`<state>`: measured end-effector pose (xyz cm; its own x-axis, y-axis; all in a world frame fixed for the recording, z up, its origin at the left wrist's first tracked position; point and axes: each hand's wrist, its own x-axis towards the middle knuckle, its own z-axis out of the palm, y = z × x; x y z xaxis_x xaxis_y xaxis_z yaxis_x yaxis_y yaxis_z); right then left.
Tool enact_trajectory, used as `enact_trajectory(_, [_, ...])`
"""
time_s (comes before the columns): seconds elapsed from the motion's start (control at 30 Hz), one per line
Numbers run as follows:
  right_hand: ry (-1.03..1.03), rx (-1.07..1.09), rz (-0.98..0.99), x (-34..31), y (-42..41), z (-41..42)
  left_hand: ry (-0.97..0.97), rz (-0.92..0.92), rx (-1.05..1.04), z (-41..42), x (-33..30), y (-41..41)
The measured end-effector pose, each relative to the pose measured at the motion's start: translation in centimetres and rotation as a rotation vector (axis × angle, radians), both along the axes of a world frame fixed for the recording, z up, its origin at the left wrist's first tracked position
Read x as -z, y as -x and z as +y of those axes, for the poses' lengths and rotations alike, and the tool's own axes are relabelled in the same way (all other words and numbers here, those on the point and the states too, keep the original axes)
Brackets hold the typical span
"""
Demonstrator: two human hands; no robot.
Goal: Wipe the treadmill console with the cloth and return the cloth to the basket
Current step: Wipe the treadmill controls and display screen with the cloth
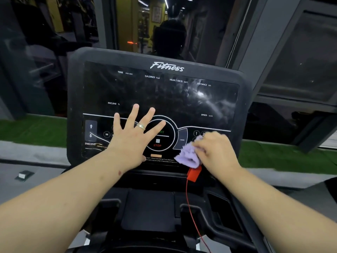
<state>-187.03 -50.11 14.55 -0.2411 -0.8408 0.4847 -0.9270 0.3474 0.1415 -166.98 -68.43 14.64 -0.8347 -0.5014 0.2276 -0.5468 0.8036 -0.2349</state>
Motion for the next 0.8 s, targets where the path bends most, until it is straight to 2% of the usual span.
enact_trajectory(0.1, [-0.051, -0.024, -0.013, -0.3, 0.9, -0.1, -0.049, 0.053, -0.042, 1.8, 0.3, 0.8])
enact_trajectory(0.17, [-0.064, -0.016, -0.02, -1.3, 1.0, -0.8, -0.106, 0.162, -0.005, 4.6, 0.8, 1.7])
enact_trajectory(0.27, [0.044, 0.025, -0.065, -1.7, 0.9, -0.8, -0.215, 0.279, 0.13, 9.6, 2.3, 3.3])
enact_trajectory(0.37, [0.053, 0.035, -0.07, -1.6, 0.8, -0.6, -0.388, 0.313, 0.078, 12.8, 3.6, 5.7])
enact_trajectory(0.63, [0.052, -0.039, -0.077, -0.9, 1.2, -0.9, -0.658, 0.382, -0.03, 14.0, 4.0, 8.3])
enact_trajectory(0.8, [0.064, -0.062, -0.091, -0.2, 1.5, -1.2, -0.778, 0.527, -0.076, 14.1, 3.8, 8.3])
